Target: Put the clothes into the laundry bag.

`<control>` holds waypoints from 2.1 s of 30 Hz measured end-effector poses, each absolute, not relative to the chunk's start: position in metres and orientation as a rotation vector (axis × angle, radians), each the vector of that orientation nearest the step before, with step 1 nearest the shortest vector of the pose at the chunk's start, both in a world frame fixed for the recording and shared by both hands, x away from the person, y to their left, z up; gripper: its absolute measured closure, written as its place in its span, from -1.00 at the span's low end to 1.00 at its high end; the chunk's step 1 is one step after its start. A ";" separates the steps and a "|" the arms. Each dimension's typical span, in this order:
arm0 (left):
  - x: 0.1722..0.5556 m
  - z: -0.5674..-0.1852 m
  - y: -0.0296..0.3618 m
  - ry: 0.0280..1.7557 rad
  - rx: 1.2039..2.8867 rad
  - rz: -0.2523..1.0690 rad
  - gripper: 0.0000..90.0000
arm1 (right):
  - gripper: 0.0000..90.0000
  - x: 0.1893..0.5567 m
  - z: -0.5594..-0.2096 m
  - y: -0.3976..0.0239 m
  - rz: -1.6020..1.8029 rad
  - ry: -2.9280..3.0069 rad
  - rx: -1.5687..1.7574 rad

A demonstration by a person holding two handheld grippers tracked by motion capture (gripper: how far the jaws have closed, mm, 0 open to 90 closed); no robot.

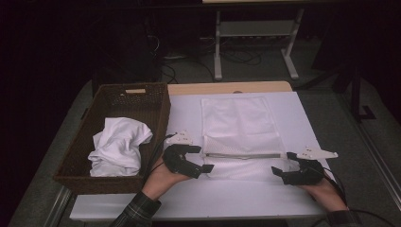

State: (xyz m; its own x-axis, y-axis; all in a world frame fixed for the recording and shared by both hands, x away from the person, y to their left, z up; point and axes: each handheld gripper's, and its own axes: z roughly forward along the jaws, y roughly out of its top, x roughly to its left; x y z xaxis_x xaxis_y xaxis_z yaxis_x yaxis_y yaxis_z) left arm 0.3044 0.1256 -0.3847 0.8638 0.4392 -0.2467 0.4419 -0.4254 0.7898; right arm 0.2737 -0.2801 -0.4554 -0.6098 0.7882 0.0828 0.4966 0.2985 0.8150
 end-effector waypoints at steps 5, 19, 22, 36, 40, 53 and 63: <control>0.308 -0.378 0.125 0.624 2.064 -0.010 -0.71 | -0.72 0.274 -0.455 -0.280 1.223 2.236 1.159; 0.315 -0.365 0.123 0.558 2.086 -0.024 -0.74 | -0.72 0.274 -0.455 -0.281 1.221 2.235 1.164; 0.317 -0.359 0.125 0.538 2.094 -0.020 -0.74 | -0.72 0.274 -0.455 -0.281 1.221 2.234 1.166; 0.331 -0.341 0.141 0.549 2.075 0.009 -0.74 | -0.72 0.274 -0.456 -0.281 1.216 2.233 1.169; 0.335 -0.334 0.145 0.541 2.082 0.024 -0.74 | -0.72 0.275 -0.456 -0.281 1.214 2.233 1.171; 0.339 -0.328 0.171 0.560 2.074 0.067 -0.74 | -0.72 0.276 -0.456 -0.283 1.215 2.232 1.167; 0.341 -0.328 0.194 0.597 2.081 0.092 -0.74 | -0.72 0.277 -0.456 -0.284 1.213 2.231 1.169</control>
State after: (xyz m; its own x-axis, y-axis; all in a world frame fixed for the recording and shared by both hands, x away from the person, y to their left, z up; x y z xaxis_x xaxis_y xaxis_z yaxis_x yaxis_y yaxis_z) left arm 0.3407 0.1939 -0.3279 0.8788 0.4479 -0.1644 0.3778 -0.4427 0.8132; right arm 0.2767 -0.2842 -0.4562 -0.6013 0.7949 0.0817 0.5008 0.2952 0.8137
